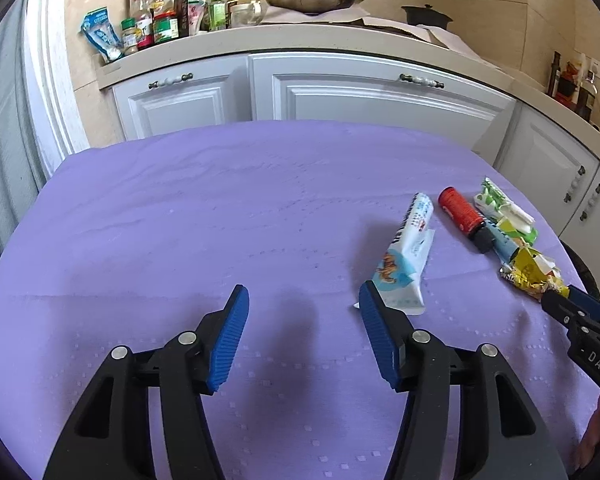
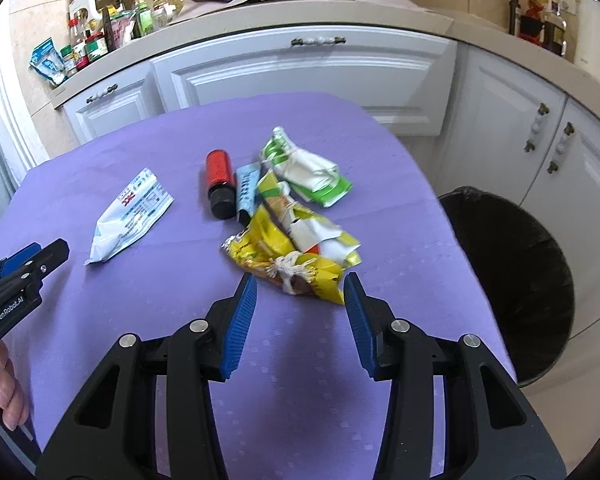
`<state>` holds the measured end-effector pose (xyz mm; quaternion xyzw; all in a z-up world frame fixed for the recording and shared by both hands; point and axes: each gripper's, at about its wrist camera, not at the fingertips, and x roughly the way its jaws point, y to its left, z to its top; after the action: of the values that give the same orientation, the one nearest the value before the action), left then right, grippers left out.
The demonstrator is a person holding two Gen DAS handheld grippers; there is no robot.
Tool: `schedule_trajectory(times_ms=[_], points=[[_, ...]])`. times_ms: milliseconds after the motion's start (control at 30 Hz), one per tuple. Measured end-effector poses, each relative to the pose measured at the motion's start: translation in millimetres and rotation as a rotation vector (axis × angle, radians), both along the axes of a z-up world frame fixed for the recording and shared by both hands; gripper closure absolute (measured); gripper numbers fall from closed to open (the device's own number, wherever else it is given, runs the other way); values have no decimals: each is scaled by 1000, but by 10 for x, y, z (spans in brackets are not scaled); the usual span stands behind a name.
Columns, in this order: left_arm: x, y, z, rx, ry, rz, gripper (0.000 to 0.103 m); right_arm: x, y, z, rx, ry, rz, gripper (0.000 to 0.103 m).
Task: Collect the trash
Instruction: 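Move both grippers back over the remaining trash on the table, then grasp the yellow crumpled wrapper with the right gripper while the left grasps the white tube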
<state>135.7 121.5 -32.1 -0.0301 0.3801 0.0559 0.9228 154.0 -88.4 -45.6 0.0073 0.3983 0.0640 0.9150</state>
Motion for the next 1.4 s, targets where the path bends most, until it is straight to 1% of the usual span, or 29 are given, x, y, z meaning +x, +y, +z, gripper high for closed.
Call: schedule_trajectory(times_ms=[133, 267, 600, 767, 867, 1000, 1067, 1133, 1167, 1200, 1267, 1400], points=[[-8, 16, -22, -3, 5, -2, 45, -26, 80, 5, 3, 1, 37, 59], [-9, 29, -44, -4, 13, -2, 44, -74, 149, 40, 41, 17, 95, 59], [15, 74, -72, -15, 22, 4, 44, -53, 130, 162, -11, -17, 78, 59], [36, 107, -81, -27, 29, 7, 44, 35, 148, 182, -22, -21, 99, 59], [39, 119, -76, -25, 27, 8, 44, 98, 184, 143, -34, -11, 115, 59], [40, 130, -79, -23, 27, 10, 44, 189, 244, 55, -45, 26, 139, 59], [45, 133, -86, -25, 31, 10, 44, 216, 288, 4, -60, 43, 146, 63], [50, 124, -91, -23, 35, 6, 44, 230, 314, -41, -70, 56, 150, 71], [52, 120, -88, -22, 35, 5, 44, 229, 319, -61, -71, 60, 151, 80], [52, 114, -86, -21, 35, 3, 44, 228, 319, -73, -68, 63, 151, 85], [56, 99, -81, -18, 33, -1, 44, 218, 326, -70, -63, 59, 151, 87], [57, 53, -64, -16, 26, -14, 44, 164, 319, -47, -53, 44, 146, 88]])
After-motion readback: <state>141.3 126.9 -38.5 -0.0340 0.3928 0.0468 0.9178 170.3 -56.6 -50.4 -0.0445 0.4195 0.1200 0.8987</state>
